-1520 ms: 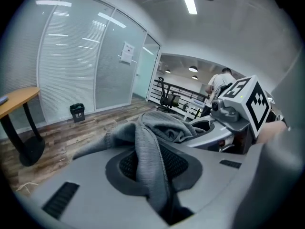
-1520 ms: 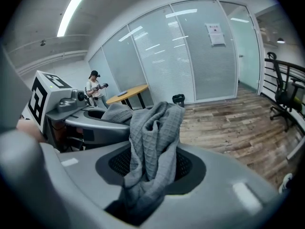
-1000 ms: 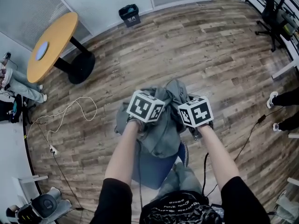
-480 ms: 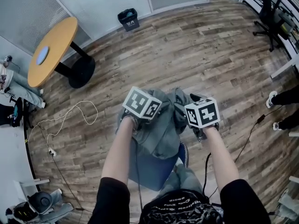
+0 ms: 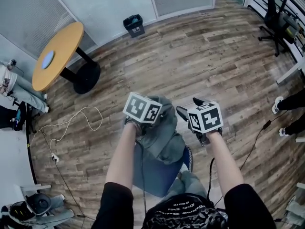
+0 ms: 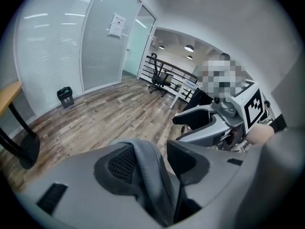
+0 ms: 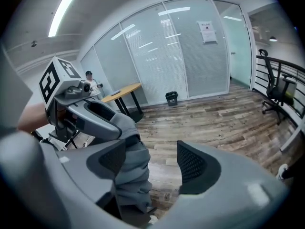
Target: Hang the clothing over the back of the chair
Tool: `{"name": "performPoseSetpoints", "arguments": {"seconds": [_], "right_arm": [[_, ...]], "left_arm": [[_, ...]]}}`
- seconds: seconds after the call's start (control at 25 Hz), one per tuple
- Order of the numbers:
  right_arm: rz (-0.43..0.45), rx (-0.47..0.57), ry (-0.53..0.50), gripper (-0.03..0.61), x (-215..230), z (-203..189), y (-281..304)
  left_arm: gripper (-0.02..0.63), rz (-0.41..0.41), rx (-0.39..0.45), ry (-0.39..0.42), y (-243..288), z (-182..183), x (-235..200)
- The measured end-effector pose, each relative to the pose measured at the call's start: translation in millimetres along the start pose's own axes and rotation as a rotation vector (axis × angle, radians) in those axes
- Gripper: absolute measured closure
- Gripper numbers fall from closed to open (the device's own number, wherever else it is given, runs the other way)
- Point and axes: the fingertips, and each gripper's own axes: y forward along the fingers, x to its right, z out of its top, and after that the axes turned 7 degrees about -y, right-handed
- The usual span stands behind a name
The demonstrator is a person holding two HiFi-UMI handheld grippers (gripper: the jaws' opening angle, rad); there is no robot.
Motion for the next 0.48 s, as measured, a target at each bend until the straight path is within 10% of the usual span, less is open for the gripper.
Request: {"name": "performPoseSetpoints", "arguments": {"seconds": [0.48], "right_arm": [[0.017,0.056,-0.053,0.249,-25.6,12.0,-22.1]], "left_arm": [[0.428,0.074,-0.028,0.049,-28.3,-10.3,16.3]]}}
